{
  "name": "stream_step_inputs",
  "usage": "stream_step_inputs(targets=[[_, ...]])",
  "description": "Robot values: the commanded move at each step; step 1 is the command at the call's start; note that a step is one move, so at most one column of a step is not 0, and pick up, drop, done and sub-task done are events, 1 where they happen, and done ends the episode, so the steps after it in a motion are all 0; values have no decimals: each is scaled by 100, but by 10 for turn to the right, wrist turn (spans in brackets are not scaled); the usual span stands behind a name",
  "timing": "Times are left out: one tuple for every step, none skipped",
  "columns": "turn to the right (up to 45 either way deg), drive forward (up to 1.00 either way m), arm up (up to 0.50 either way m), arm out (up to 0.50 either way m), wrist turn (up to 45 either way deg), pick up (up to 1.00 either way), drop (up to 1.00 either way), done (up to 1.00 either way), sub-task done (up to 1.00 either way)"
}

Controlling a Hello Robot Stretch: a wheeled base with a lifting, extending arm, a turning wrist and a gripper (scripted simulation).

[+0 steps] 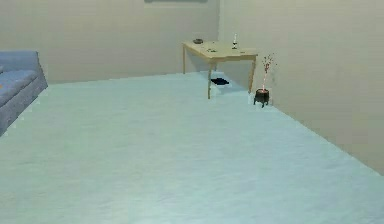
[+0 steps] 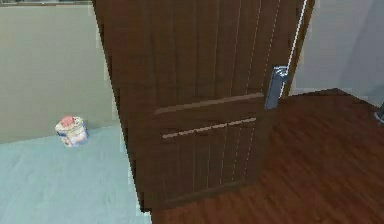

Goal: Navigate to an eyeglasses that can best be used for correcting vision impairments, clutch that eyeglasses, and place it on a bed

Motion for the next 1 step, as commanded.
stream_step_inputs(targets=[[0, 100, 0, 0, 0, 0, 0, 0, 0]])
